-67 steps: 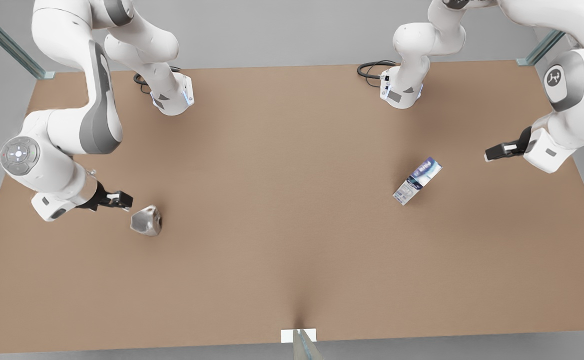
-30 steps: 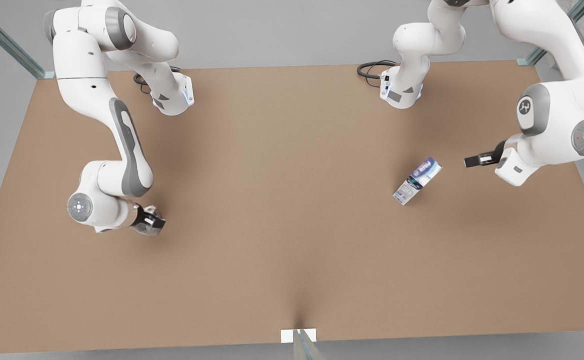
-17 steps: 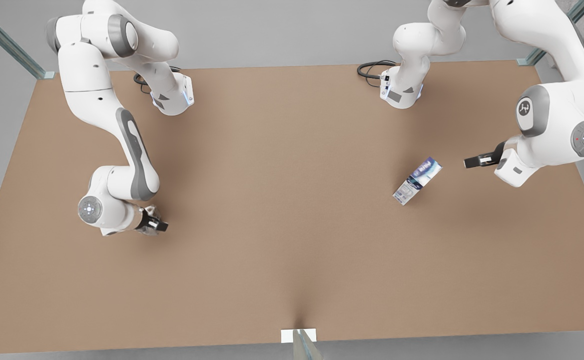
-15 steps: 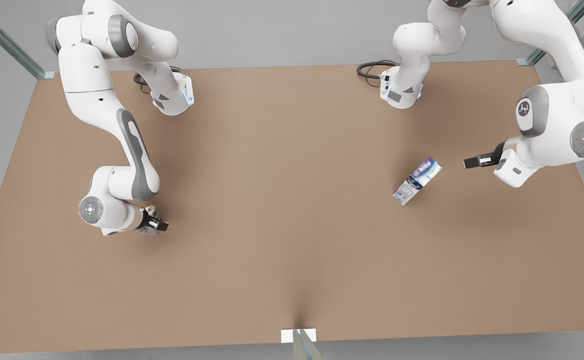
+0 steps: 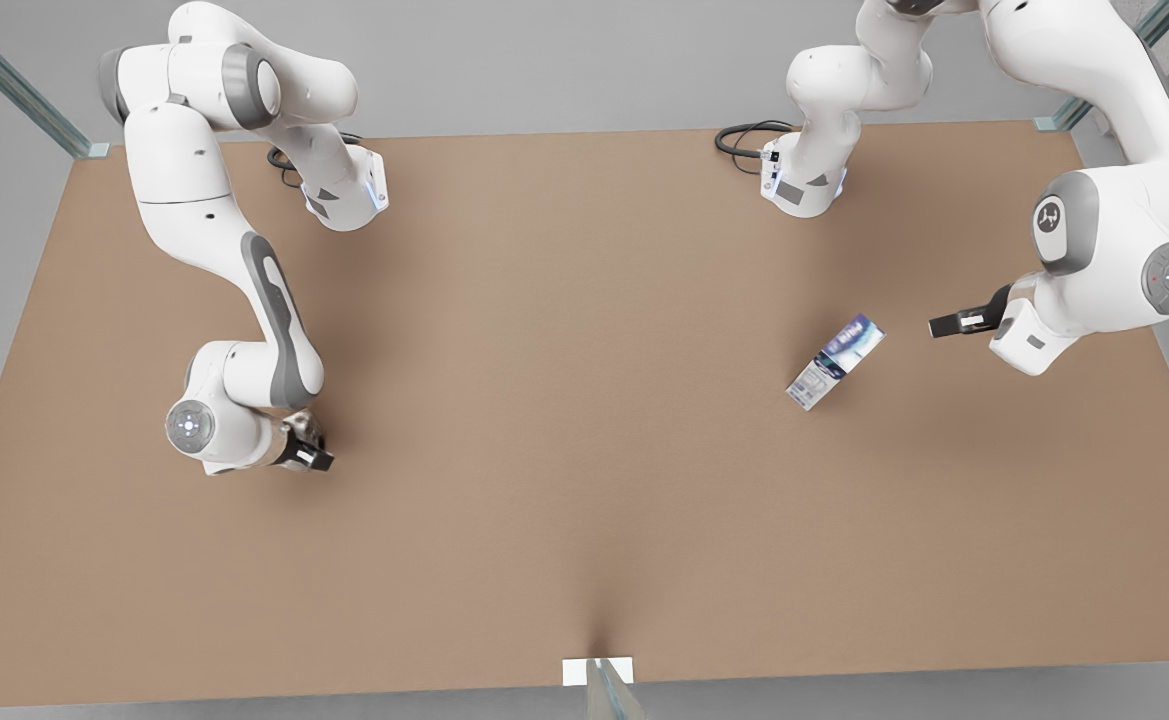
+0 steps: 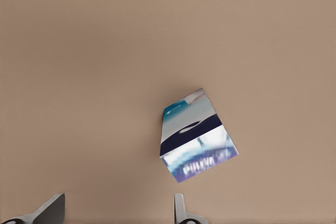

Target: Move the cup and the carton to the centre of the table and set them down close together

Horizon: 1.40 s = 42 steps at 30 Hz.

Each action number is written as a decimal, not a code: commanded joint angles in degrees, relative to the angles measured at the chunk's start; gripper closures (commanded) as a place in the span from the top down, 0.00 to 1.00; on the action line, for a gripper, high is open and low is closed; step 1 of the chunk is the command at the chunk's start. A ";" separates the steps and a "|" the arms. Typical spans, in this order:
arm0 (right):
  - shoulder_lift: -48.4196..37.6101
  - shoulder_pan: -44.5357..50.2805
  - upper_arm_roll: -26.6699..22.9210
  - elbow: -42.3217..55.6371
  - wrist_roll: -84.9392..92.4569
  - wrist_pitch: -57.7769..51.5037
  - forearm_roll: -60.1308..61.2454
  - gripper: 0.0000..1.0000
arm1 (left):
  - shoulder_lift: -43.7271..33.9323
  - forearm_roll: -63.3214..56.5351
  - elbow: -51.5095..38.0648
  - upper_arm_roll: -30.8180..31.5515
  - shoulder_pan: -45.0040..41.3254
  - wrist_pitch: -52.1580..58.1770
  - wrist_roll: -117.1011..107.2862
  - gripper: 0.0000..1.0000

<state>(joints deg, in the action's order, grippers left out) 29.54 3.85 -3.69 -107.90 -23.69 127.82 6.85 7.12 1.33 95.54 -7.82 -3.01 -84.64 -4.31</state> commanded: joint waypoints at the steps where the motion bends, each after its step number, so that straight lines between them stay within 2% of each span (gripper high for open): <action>1: -0.01 0.02 0.00 -0.03 -0.04 -0.03 0.01 0.45 | 0.00 -0.01 0.00 0.00 0.11 0.00 0.00 1.00; 2: -0.01 0.02 0.00 0.06 -0.04 -0.12 -0.08 0.24 | 0.00 -0.09 0.00 0.00 0.02 0.00 0.00 1.00; 3: 0.08 0.63 0.00 0.15 -0.05 -0.29 -0.43 0.21 | 0.00 -0.10 0.00 0.00 0.02 0.00 0.00 1.00; 20: -0.27 0.63 0.00 0.32 -2.33 -1.00 -0.69 0.21 | -0.27 -0.18 -0.18 0.00 0.02 0.09 0.00 1.00; 25: -2.38 0.63 0.53 0.85 1.63 -2.22 -2.18 0.21 | -0.27 -0.36 -0.26 0.00 0.02 0.09 0.00 1.00; 27: -3.44 0.63 3.60 2.25 1.10 -5.20 -4.47 0.21 | -0.27 -0.27 -0.27 0.00 0.11 0.00 0.00 1.00; 29: -3.52 0.72 6.85 5.24 1.36 -9.34 -4.47 0.21 | -2.73 -0.27 7.99 3.95 0.02 -2.90 5.09 1.00; 31: -3.52 0.81 10.63 6.47 0.92 -10.49 -4.38 0.21 | -2.82 0.17 10.98 5.27 0.11 -2.20 18.36 1.00; 34: -1.68 3.96 13.10 12.89 0.92 -12.07 -3.86 0.21 | -2.90 0.26 15.99 8.52 0.11 -6.94 29.53 1.00; 38: 9.13 12.93 12.83 31.17 -6.46 -16.81 -3.86 0.21 | -3.08 0.87 20.91 8.52 0.11 -15.38 31.82 1.00; 40: 13.87 16.98 12.74 38.72 -9.18 -17.69 -3.77 0.21 | -3.61 2.72 23.64 8.52 0.11 -15.21 31.90 1.00; 42: 21.69 22.42 12.22 50.76 -11.73 -18.22 -3.68 0.21 | -3.52 2.72 24.43 8.43 0.11 -14.94 35.33 1.00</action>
<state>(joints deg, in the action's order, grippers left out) 52.55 27.22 8.17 -55.21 -36.65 110.23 3.37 3.68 3.37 119.97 0.61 -3.43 -100.03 30.95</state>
